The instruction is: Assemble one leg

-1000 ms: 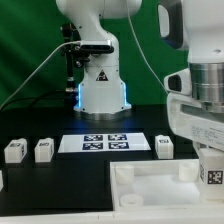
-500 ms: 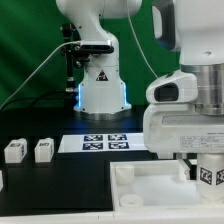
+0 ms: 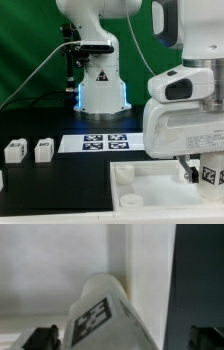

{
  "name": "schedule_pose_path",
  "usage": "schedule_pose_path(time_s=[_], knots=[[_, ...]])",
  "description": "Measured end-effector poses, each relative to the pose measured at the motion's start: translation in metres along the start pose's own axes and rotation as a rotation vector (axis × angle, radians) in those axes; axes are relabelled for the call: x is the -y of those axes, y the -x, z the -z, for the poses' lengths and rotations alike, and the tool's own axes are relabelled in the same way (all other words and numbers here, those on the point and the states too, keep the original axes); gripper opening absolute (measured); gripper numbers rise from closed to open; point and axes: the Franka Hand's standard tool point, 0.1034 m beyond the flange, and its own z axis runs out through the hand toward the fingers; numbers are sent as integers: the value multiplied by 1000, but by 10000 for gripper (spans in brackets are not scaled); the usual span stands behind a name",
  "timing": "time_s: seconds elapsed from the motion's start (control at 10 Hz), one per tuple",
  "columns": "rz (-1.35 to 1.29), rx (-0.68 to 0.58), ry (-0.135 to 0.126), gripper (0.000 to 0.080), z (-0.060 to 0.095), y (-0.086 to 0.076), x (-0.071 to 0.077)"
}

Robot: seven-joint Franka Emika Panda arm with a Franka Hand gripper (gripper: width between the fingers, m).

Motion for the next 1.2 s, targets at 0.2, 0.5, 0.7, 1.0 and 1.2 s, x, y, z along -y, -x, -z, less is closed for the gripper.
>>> schedule_pose_path(time_s=[0.2, 0.5, 0.7, 1.0, 1.2], knots=[[2, -4, -3, 649, 13, -2, -2], [-36, -2, -4, 600, 12, -1, -1], [-89, -5, 1, 302, 12, -2, -7], [-500, -6, 5, 302, 12, -3, -11], [-775, -6, 7, 302, 9, -5, -16]])
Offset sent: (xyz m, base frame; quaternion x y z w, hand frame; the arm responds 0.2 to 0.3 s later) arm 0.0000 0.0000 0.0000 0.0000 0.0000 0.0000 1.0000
